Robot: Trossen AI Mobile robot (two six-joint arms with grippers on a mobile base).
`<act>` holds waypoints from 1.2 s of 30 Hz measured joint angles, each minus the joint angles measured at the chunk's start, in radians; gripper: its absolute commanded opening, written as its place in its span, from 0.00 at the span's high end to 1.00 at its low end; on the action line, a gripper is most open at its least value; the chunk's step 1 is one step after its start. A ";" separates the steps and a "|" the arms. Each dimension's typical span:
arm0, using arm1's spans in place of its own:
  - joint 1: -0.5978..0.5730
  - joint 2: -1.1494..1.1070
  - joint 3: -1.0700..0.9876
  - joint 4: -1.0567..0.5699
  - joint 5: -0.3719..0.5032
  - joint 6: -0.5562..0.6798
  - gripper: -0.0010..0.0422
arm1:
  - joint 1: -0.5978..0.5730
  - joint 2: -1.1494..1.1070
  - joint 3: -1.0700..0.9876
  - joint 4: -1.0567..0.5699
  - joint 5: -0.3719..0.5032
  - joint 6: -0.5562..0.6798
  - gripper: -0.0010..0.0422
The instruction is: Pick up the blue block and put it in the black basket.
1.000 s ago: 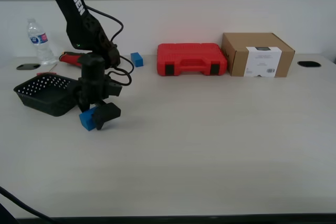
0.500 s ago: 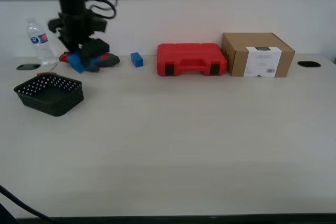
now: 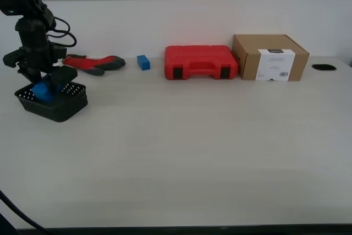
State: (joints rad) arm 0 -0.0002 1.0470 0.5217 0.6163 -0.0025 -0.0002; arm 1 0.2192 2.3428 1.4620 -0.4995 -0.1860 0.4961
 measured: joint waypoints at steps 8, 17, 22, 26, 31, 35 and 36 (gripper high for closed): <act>0.000 0.000 0.000 0.000 0.000 0.000 0.98 | -0.003 0.009 0.003 -0.003 0.003 0.068 0.50; 0.000 0.000 0.000 0.000 0.000 0.000 0.98 | -0.005 0.004 0.005 -0.062 -0.018 0.054 0.62; 0.000 0.000 0.000 0.000 0.000 0.000 0.98 | -0.005 -0.045 0.013 -0.093 0.009 0.053 0.99; 0.001 0.000 0.000 0.000 0.000 0.000 0.98 | -0.006 -0.058 0.012 -0.046 0.019 0.053 0.98; 0.000 0.000 0.000 0.000 0.000 0.000 0.98 | -0.006 -0.060 0.012 -0.047 0.019 0.053 0.98; 0.000 0.000 0.000 0.000 0.000 0.000 0.98 | -0.006 -0.060 0.012 -0.055 0.027 0.053 0.98; 0.000 0.000 0.000 0.000 0.000 0.000 0.98 | -0.006 -0.060 0.012 -0.055 0.026 0.053 0.98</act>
State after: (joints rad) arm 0 0.0002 1.0470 0.5217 0.6163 -0.0029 -0.0002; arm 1 0.2127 2.2829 1.4738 -0.5549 -0.1596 0.5491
